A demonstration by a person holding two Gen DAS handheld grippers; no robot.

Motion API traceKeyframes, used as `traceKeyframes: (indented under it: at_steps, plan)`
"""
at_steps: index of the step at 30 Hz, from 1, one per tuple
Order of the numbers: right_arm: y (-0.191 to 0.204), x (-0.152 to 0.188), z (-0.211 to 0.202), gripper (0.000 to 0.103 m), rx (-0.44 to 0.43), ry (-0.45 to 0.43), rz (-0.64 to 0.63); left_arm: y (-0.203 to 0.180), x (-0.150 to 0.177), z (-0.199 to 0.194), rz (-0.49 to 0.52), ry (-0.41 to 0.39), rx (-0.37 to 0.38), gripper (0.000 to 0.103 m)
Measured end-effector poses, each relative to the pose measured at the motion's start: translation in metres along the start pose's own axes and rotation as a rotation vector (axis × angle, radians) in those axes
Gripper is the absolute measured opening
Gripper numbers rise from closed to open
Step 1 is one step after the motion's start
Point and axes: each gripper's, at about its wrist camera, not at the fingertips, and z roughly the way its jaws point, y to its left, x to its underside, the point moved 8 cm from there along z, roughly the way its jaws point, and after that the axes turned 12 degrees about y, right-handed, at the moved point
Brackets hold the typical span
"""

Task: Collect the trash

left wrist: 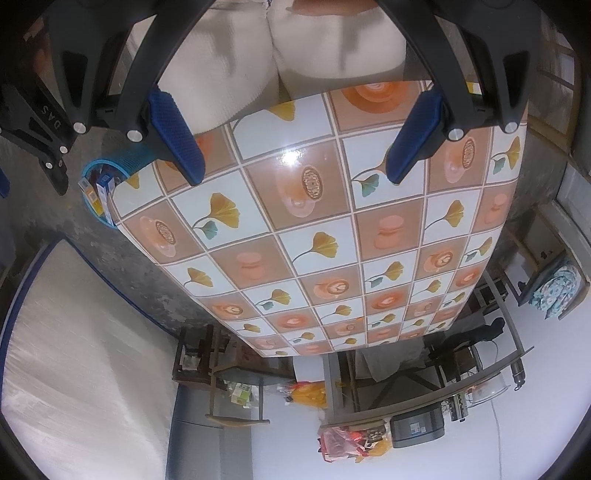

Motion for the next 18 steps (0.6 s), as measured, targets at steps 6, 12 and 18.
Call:
traceKeyframes:
  at_steps: [6,12,18]
  plan:
    - [0.0015,-0.0002,-0.0006,0.097,-0.004,-0.007,-0.02,0.0005,0.0006,-0.0001,-0.002,0.0,0.0,0.094]
    - [0.0049,-0.0003,-0.0008,0.097,-0.003,-0.017,-0.057,0.0019,0.0015,0.0001,-0.005,0.004,-0.005,0.094]
    - [0.0068,-0.0009,0.0006,0.097,-0.01,-0.016,-0.07,0.0035,0.0027,0.0005,-0.013,0.011,-0.008,0.094]
